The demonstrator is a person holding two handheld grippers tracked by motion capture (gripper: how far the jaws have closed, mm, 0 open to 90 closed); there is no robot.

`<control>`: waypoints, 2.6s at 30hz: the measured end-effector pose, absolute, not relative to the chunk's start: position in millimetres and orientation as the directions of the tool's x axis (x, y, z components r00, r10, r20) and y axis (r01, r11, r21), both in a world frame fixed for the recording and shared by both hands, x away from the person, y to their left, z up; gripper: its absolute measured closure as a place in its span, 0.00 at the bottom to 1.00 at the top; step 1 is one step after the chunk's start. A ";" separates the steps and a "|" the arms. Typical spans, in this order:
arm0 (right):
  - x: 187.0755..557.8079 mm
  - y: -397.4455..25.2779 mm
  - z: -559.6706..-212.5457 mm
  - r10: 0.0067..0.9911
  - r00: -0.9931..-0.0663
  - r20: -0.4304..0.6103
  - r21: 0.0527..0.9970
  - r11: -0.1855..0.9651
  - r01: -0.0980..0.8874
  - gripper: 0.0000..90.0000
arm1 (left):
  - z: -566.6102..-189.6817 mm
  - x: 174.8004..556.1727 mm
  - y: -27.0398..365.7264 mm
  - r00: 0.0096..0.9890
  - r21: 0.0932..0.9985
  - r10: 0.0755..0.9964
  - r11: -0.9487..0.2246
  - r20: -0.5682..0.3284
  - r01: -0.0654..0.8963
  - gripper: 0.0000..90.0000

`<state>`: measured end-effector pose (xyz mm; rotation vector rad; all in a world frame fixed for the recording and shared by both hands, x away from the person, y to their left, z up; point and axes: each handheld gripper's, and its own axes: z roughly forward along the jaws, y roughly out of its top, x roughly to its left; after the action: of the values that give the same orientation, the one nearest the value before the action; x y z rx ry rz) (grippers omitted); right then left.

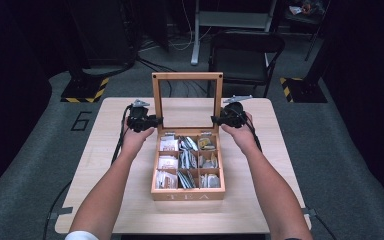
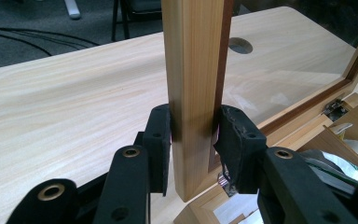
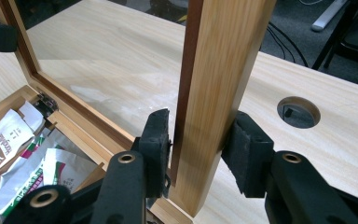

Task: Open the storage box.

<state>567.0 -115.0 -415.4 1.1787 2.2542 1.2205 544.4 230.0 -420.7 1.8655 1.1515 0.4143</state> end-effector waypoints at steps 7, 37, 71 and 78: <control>567.6 -114.8 -418.3 0.789 -0.605 0.107 0.801 0.292 0.523 0.67 | -424.0 544.8 229.7 0.511 0.807 0.844 -0.184 -0.162 0.561 0.72; 565.9 -112.3 -422.4 0.801 -0.589 0.111 0.787 0.291 0.544 0.66 | -428.3 544.6 230.1 0.502 0.789 0.846 -0.181 -0.180 0.587 0.72; 538.6 -127.7 -402.1 0.788 -0.609 0.091 0.808 0.299 0.508 0.56 | -403.0 520.2 243.4 0.524 0.792 0.840 -0.220 -0.144 0.570 0.61; 514.0 -132.1 -395.8 0.780 -0.620 0.088 0.822 0.295 0.487 0.54 | -397.9 497.7 244.5 0.553 0.810 0.820 -0.222 -0.146 0.543 0.58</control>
<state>514.0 -132.1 -395.8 1.1448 2.2386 1.2425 497.7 244.5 -397.9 1.9037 1.1074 0.3951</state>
